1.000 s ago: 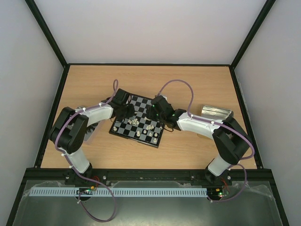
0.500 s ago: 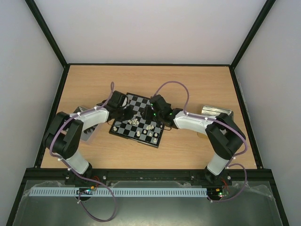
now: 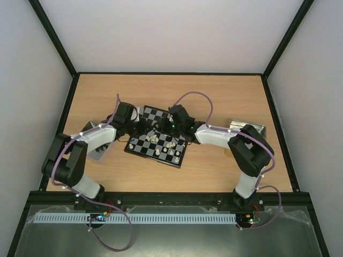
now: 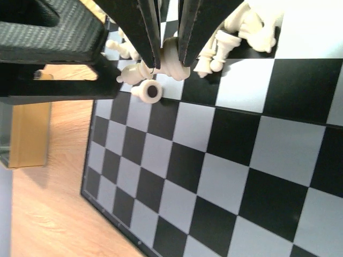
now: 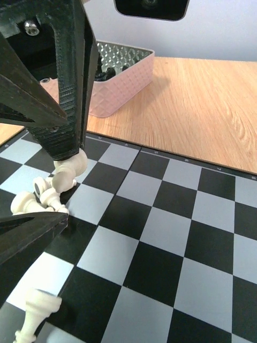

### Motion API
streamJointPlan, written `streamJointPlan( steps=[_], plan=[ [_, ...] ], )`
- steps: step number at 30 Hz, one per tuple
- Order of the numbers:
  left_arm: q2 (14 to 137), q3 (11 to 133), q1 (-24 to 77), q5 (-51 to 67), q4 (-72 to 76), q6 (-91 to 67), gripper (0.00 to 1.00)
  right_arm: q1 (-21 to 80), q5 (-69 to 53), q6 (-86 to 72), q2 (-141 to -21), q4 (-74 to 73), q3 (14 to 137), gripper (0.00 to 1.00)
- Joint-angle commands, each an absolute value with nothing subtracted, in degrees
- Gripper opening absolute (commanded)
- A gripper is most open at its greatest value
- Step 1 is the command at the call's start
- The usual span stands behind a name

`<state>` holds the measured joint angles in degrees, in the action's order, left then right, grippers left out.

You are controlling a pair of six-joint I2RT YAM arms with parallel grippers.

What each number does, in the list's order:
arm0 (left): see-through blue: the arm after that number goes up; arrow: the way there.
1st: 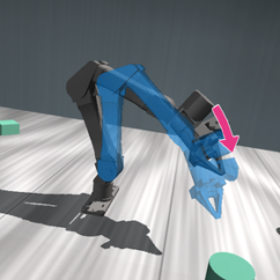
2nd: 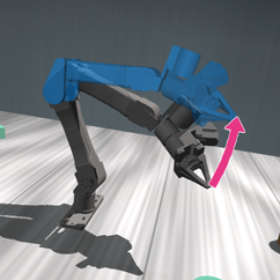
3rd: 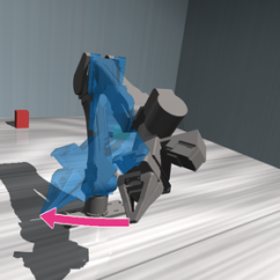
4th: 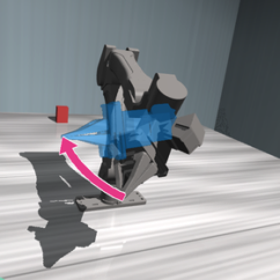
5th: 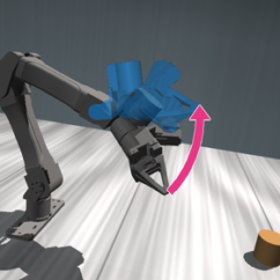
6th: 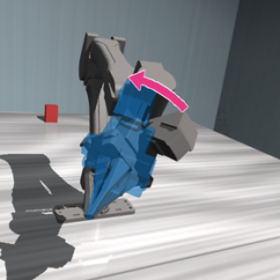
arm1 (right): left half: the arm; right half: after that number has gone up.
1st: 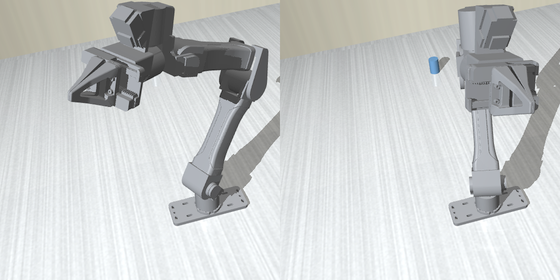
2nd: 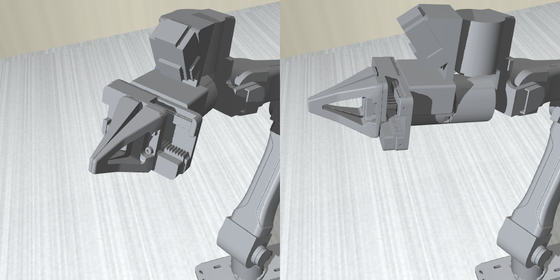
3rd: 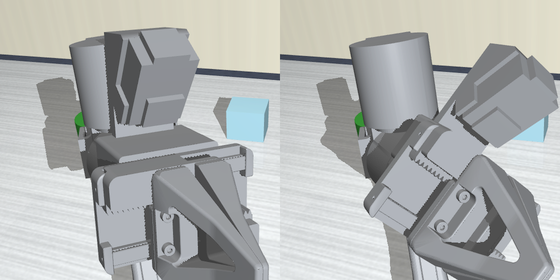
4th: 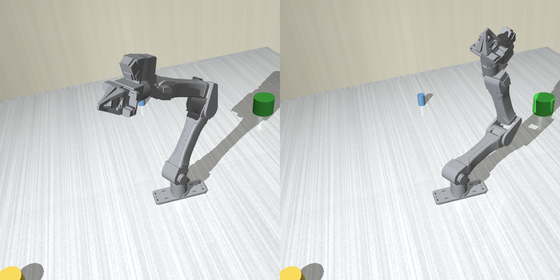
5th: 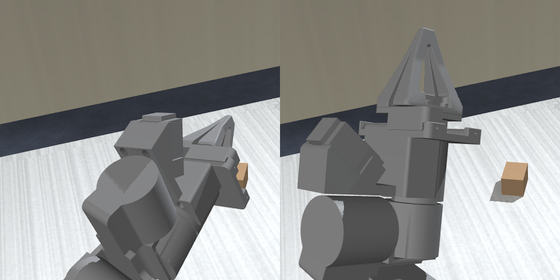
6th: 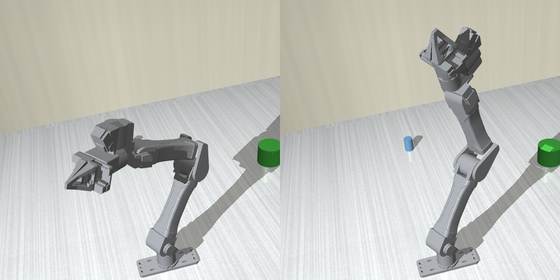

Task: Set up the chess pieces on the board
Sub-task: Place the chess piece on the chessboard.

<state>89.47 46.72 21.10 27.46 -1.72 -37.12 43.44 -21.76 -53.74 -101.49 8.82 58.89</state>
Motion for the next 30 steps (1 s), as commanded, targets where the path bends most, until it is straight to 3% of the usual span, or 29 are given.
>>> streamJointPlan(
  steps=[1,6,13,16,19,21,30],
  plan=[
    [87.42,45.64,20.35,32.79,0.55,-39.12,0.1,43.24,-21.9,-56.6,-102.26,11.53,59.61,0.43],
    [86.59,44.84,20.3,33.55,0.88,-39.61,0.1,43.24,-22.49,-58.43,-101.52,13.88,57.92,0.39],
    [86.16,44.09,20.3,34.45,1.69,-40.44,0.11,43.24,-22.24,-59.63,-99.64,16.59,55.82,0.18],
    [85.96,44.01,20.31,34.77,1.91,-40.79,0.11,43.23,-22.67,-59.33,-99.3,16.38,55.7,0.18],
    [85.87,43.99,20.3,35.0,2.19,-41.17,0.11,43.24,-23.59,-59.47,-99.32,16.35,55.51,0.29],
    [85.71,43.95,20.3,35.17,2.45,-41.51,0.11,43.24,-24.33,-60.06,-99.27,16.64,55.09,0.3],
    [84.17,42.6,20.36,35.9,3.64,-42.63,0.11,43.24,-23.69,-63.43,-96.17,20.25,52.58,0.11]
  ],
)
